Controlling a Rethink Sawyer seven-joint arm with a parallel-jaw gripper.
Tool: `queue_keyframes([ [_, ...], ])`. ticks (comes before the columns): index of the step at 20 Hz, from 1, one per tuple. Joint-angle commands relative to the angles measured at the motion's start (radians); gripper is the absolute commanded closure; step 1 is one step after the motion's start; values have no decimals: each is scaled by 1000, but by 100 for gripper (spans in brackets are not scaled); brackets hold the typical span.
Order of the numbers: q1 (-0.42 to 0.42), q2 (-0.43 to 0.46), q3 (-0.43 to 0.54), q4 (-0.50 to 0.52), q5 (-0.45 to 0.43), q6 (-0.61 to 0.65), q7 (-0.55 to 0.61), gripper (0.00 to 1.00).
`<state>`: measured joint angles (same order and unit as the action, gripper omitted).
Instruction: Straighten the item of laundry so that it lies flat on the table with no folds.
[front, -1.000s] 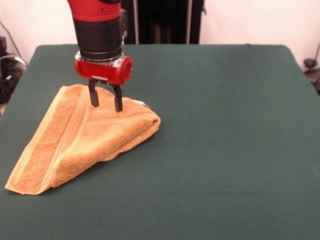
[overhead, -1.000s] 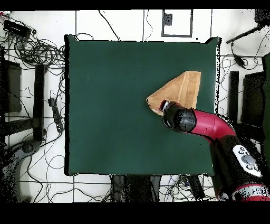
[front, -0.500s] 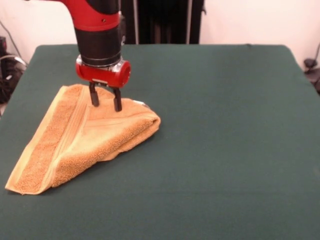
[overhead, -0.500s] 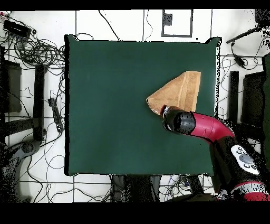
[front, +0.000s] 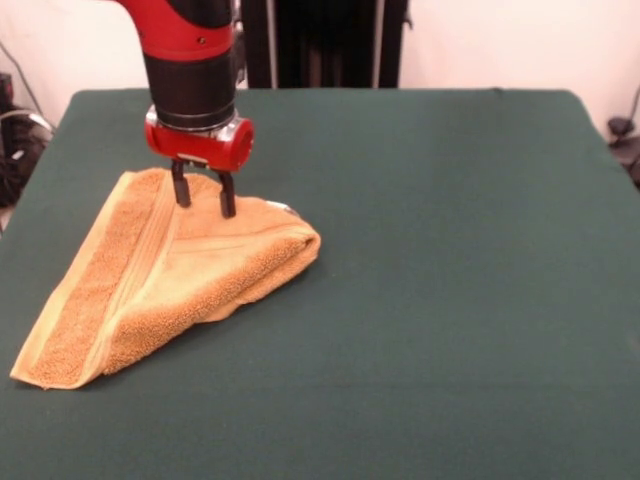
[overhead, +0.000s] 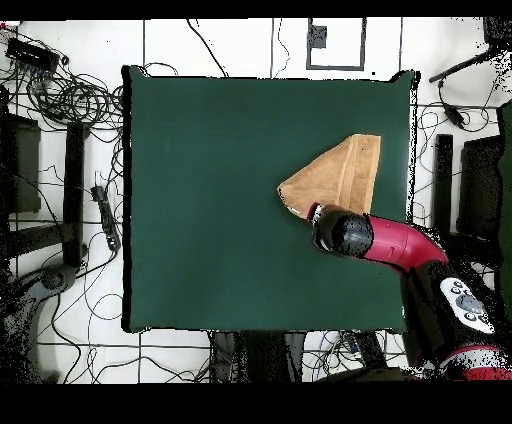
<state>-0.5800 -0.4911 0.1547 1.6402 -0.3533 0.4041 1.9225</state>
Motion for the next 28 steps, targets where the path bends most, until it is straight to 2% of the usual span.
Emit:
queue_keyframes([
  [1, 40, 53, -15, 8, -50, 127, -19, 0],
  [21, 54, 133, -27, 6, -74, 17, 27, 0],
  [28, 58, 181, -28, -29, -86, -24, 32, 0],
])
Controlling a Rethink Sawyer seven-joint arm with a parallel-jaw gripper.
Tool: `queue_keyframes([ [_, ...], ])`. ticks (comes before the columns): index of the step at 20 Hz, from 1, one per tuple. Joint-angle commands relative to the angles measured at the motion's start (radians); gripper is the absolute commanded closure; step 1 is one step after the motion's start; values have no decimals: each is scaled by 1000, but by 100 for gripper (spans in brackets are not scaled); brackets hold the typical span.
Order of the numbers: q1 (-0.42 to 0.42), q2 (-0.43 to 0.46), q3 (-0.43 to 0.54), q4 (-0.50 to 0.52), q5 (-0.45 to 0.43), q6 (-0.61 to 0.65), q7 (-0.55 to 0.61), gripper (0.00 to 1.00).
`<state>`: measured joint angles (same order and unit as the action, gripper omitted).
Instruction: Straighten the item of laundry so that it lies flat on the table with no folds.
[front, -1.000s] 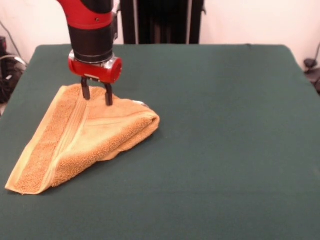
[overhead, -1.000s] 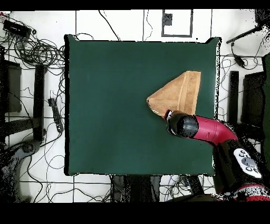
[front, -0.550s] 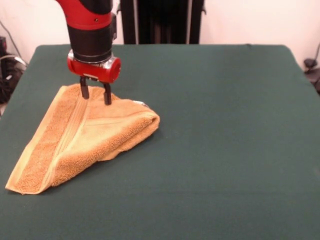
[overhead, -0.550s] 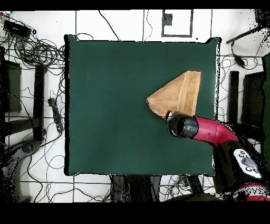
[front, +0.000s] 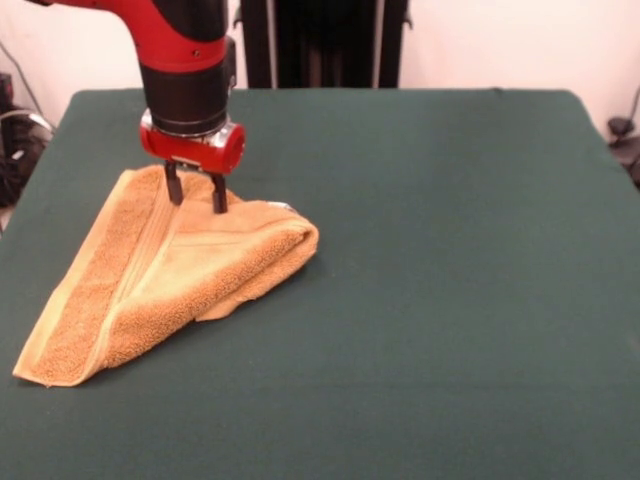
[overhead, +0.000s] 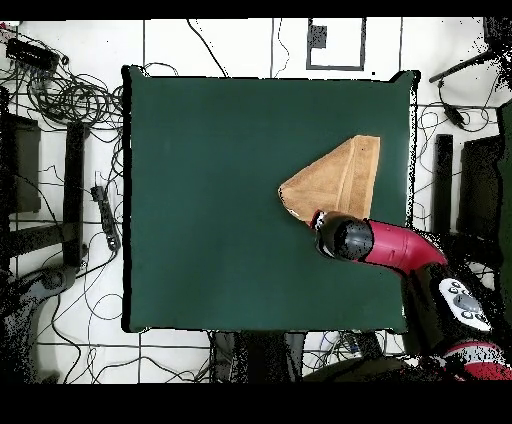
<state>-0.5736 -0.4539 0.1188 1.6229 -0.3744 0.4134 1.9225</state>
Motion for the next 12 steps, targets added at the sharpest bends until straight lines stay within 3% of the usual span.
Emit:
queue_keyframes([
  [1, 52, 145, 8, -14, -64, -35, 32, 0],
  [12, 8, 132, 66, 19, -39, -89, 34, 0],
])
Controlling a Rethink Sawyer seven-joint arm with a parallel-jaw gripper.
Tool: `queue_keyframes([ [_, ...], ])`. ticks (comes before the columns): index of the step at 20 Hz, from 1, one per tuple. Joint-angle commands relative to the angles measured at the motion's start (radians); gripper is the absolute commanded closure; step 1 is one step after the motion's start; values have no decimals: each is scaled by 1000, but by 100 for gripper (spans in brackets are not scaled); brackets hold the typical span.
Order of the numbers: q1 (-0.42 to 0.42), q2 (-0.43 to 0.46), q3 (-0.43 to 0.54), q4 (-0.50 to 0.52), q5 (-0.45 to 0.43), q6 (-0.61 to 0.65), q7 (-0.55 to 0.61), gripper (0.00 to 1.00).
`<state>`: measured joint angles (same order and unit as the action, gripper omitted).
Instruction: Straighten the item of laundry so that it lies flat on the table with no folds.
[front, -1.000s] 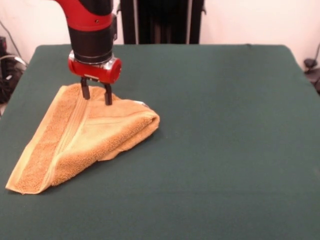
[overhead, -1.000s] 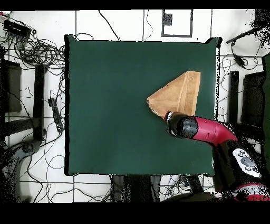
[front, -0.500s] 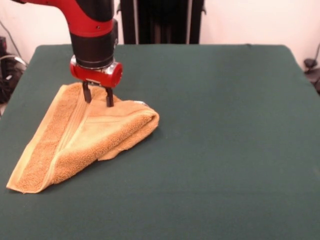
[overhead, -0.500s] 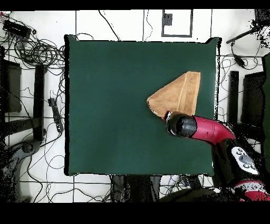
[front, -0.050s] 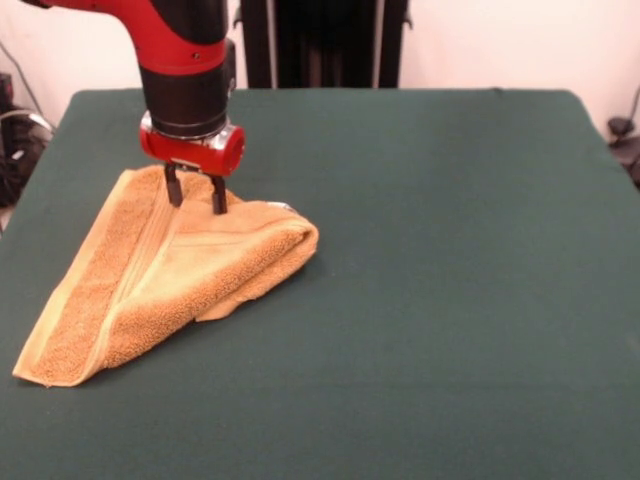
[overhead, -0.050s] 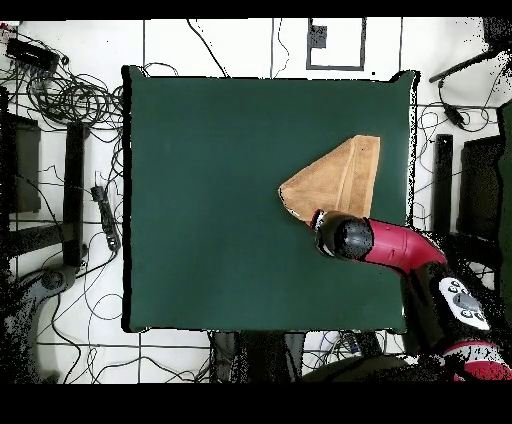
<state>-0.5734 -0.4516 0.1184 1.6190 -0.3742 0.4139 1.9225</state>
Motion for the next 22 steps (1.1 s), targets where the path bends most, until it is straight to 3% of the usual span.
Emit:
queue_keyframes([
  [1, 2, 126, 76, 29, -35, -100, 37, 0],
  [7, -21, 88, 132, 68, 2, -104, 47, 0],
  [22, -103, 128, 236, 95, 5, -182, 55, 0],
])
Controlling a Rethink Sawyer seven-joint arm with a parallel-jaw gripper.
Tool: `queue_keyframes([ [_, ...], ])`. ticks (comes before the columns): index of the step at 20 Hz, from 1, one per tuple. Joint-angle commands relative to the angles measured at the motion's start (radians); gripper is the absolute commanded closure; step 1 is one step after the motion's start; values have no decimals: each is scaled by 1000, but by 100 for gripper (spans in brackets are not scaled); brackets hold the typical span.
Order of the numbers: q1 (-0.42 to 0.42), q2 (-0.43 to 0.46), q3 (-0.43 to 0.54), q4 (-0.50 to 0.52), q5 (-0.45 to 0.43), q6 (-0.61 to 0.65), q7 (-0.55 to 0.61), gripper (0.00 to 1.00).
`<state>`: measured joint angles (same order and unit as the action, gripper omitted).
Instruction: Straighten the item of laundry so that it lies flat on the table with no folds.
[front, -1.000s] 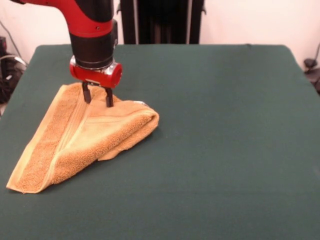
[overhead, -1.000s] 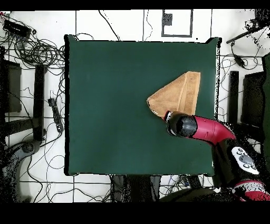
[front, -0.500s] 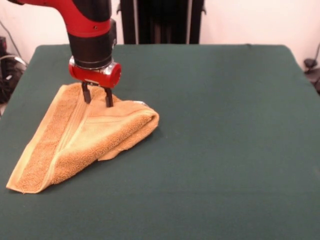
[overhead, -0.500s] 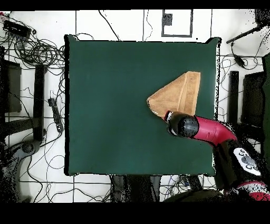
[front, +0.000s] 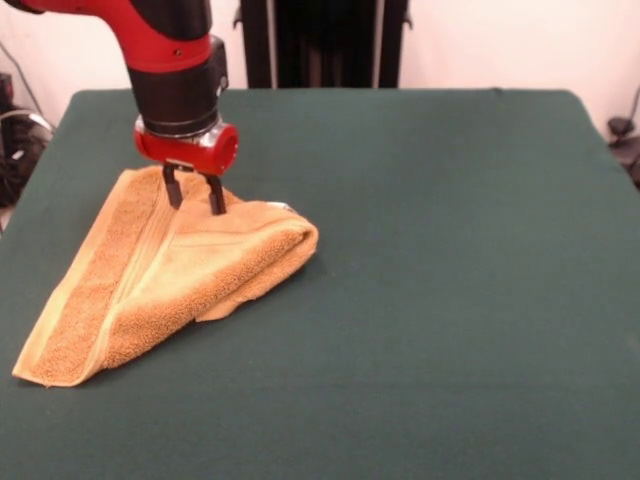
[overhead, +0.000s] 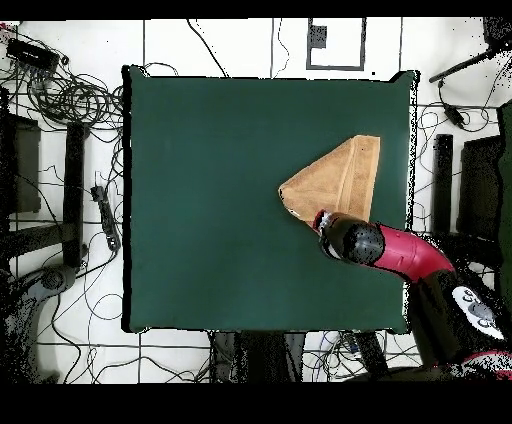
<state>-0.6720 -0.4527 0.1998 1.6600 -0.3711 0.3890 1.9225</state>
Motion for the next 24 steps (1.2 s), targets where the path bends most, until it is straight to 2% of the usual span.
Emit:
queue_keyframes([
  [1, -6, 130, 156, 56, 0, -159, 57, 0],
  [12, -18, 134, 175, 45, -32, -171, 35, 0],
  [13, -21, 135, 179, 46, -33, -172, 32, 100],
  [24, -21, 128, 204, 47, -32, -143, 18, 100],
])
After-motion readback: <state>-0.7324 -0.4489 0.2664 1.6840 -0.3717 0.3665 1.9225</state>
